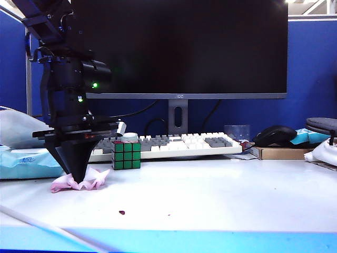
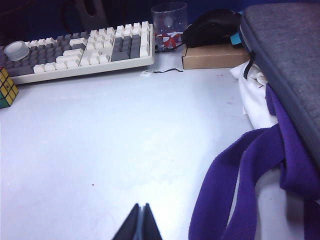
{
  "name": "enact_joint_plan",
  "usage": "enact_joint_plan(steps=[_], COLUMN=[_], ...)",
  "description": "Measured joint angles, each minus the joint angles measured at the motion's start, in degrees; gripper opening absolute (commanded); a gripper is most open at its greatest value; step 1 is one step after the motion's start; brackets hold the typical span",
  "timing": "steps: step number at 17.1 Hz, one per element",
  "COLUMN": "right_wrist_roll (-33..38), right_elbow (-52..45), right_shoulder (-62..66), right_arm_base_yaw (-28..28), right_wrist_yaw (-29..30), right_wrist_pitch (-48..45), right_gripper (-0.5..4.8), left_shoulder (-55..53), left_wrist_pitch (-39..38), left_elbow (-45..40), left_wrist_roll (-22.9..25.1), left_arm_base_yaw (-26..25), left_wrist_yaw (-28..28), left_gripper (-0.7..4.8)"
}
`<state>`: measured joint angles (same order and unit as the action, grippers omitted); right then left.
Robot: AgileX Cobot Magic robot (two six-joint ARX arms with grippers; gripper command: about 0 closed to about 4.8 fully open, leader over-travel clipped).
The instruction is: Use the wet wipes on the table to wipe the cherry juice off the table, then put the wipes back on the table.
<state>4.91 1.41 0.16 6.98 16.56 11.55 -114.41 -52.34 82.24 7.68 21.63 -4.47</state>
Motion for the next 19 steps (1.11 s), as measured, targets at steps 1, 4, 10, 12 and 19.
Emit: enact_joint_plan(steps=[1,4,10,12,19], right_wrist_roll=[0.0,0.0,0.0,0.0,0.0], right_elbow=[0.0,0.0,0.0,0.0,0.0], right_shoulder=[0.0,0.0,0.0,0.0,0.0], right_arm_base_yaw=[0.0,0.0,0.0,0.0,0.0], right_wrist_yaw=[0.0,0.0,0.0,0.0,0.0], right_wrist_pitch=[0.0,0.0,0.0,0.0,0.0], right_gripper=[-0.01,-0.01,-0.01,-0.01,-0.01], left_shoulder=[0.0,-0.1,-1.2,-1.2,3.5], left_wrist_pitch=[-0.2,-2.1,-2.9,-2.8,3.4], left_elbow=[0.0,-0.4,-1.2,-1.3,-1.2], left_wrist_roll=[0.0,0.3,1.2,1.6,-2.0], left_arm_base_yaw=[0.0,3.8,14.0,15.4,14.0], left_wrist_yaw=[-1.4,-10.2,-23.0,-24.1,-22.7], left_gripper=[-0.06,-0.06,-0.06,-0.05,1.05])
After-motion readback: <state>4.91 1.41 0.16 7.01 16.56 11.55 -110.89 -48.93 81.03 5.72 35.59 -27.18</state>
